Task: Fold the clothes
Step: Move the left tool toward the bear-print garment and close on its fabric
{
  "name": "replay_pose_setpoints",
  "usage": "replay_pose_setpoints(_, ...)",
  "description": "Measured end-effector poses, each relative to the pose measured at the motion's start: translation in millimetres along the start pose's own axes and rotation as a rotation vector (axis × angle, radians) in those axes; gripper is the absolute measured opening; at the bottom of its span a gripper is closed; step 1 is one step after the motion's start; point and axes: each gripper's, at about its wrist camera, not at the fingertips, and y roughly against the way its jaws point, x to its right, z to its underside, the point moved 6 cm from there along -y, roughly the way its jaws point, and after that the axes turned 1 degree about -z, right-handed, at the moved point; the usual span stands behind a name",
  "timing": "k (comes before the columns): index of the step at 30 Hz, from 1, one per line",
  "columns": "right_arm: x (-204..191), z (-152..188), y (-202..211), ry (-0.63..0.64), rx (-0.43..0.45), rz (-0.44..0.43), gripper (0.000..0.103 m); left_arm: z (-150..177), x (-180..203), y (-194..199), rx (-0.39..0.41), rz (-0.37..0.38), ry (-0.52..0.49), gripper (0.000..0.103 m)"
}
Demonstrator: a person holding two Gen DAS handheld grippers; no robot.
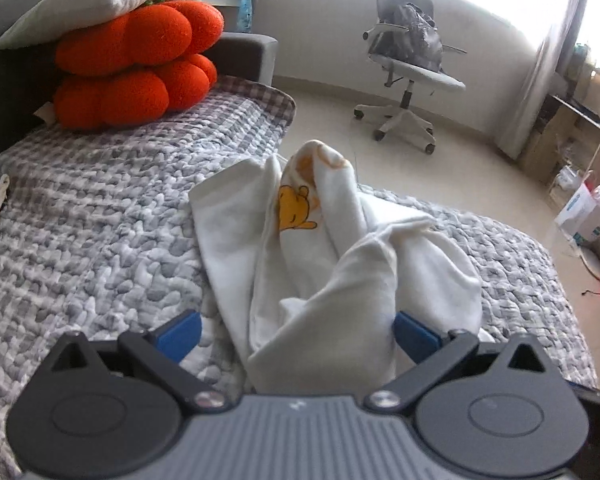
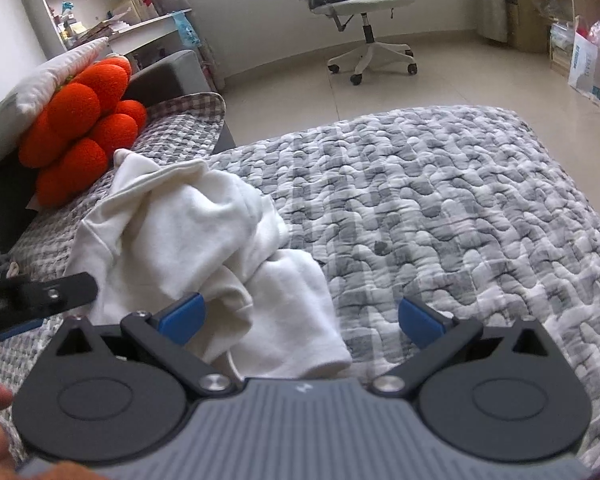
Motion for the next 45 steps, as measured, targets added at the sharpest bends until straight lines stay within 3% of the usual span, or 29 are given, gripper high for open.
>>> replay_pose_setpoints(12,11.0,-2.8,2.0,-0.032,0.011,0.006,0.103,-21.5,16.6,-13.2,0.058,-0.015,0.011,0.103)
replay_pose_setpoints(16,10.0,-4.2,-0.9,-0.033,0.006,0.002,0.103,-18.2,21.4,-23.4,0.039,-0.019,-0.009,0.100)
replay_pose_setpoints(24,10.1,-4.4,-2.4,-0.032,0.002,0.011,0.103,-9.9,29.4,-41.1,0.008,-0.017,-0.057,0.080)
replay_pose_setpoints(25,10.5,-4.3,-2.6,-0.032,0.002,0.015,0.103,-9.4,29.2,-40.1,0.017,-0.011,-0.059,0.071)
replay_pose_setpoints(26,10.9,-4.2,-2.8,-0.032,0.002,0.018,0.103,-8.6,28.9,-39.2,0.023,-0.001,-0.059,0.055)
replay_pose_setpoints(30,11.5,-3.7,-2.1,-0.036,0.000,0.023,0.103,-5.4,26.5,-34.8,0.040,0.023,-0.053,0.035)
replay_pose_setpoints(32,11.4,-3.5,-0.4,-0.037,0.003,0.026,0.103,-4.3,25.6,-31.2,0.044,0.020,-0.064,0.019)
replay_pose_setpoints(45,6.4,-2.1,15.9,-0.015,0.038,0.025,0.103,10.6,4.4,11.2,0.033,0.073,-0.119,0.009)
